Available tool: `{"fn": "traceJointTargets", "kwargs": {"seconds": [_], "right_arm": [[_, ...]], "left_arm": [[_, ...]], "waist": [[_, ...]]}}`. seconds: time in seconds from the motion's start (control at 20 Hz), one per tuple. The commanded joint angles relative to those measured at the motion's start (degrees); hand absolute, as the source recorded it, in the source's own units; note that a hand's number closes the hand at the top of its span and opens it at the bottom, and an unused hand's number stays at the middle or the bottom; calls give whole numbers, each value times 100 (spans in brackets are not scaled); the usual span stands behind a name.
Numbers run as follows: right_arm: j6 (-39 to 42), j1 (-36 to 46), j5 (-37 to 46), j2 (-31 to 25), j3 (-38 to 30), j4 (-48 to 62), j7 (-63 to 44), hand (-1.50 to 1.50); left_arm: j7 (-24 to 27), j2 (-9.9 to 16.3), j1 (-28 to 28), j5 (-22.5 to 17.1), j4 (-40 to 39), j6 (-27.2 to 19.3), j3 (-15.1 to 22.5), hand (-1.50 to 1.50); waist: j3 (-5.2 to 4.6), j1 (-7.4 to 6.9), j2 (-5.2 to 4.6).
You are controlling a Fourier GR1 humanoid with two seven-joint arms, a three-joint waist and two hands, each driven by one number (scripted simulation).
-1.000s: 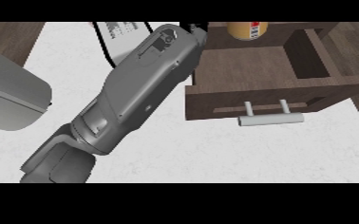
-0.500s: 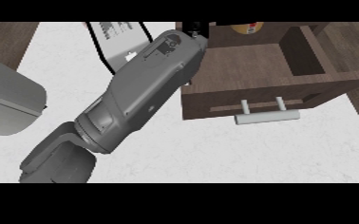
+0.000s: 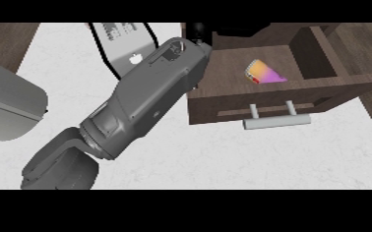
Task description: Pick up the can, place it into the drawer and close the drawer
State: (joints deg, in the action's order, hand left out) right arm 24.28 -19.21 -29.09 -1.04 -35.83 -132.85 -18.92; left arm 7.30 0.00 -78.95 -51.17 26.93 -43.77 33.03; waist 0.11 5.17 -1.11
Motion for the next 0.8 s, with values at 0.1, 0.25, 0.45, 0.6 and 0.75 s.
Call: {"fn": "traceJointTargets", "kwargs": {"seconds": [0.1, 0.25, 0.45, 0.6, 0.75], "right_arm": [[22, 32, -291, -264, -211, 53, -105, -150], [-113, 214, -34, -155, -47, -48, -103, -150], [240, 244, 409, -388, -367, -425, 519, -150], [526, 315, 1015, -599, -318, -480, 793, -150], [617, 448, 1356, -347, 0, -630, 1136, -150]], "left_arm": [[64, 0, -106, -303, -1, -312, 232, -150], [300, 0, -213, -437, -261, 31, 21, -150], [475, 0, -143, -515, -209, -91, 67, -150], [862, 0, 128, -703, 54, -27, 61, -150], [785, 0, -104, -810, 108, -57, 54, -150]], "waist": [[0, 34, 16], [-2, 17, -16], [-2, 34, 1], [-4, 75, -39], [-2, -74, 13]]}}
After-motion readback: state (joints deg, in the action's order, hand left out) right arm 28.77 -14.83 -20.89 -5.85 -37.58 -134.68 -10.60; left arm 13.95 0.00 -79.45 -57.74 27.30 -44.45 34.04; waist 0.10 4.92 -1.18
